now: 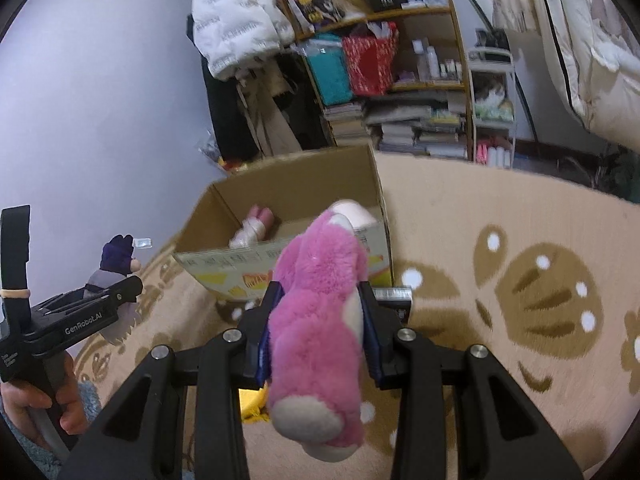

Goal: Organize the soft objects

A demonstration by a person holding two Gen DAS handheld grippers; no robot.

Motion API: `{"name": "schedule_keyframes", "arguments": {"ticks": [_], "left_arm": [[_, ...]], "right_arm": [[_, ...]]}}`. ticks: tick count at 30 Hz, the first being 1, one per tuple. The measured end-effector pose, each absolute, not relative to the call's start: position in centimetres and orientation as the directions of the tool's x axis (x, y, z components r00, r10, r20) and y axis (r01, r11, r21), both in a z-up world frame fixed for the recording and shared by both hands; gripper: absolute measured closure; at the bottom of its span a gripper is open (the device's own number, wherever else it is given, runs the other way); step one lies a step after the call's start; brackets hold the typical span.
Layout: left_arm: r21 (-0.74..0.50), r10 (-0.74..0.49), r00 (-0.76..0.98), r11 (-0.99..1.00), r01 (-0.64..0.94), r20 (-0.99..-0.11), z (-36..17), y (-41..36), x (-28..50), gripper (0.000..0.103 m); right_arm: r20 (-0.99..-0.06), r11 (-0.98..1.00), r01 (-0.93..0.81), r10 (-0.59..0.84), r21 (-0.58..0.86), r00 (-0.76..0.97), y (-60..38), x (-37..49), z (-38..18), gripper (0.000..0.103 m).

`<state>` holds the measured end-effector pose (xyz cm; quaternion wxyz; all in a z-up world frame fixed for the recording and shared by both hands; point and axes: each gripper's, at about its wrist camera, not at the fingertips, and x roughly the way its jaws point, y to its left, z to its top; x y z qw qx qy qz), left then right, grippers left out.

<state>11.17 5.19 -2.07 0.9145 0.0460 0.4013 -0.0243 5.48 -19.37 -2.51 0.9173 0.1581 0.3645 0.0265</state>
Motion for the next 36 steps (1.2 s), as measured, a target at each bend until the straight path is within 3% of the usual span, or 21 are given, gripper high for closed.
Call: {"name": "schedule_keyframes", "arguments": {"ticks": [21,36], "left_arm": [[0.074,-0.064,0.770,0.987,0.143,-0.635,1.5,4.9,15.5,0.041],[0.080,-0.078,0.761,0.982,0.169,-0.644,1.1,3.5,20.4,0.041]], "right_arm": [[-0.600,0.964,-0.005,0.169,0.264,0.782,-18.5,11.1,1.2,0.064],[-0.610,0.967,0.012,0.150,0.253,0.778,-19.2,15.6,0.4,0.064]]}}
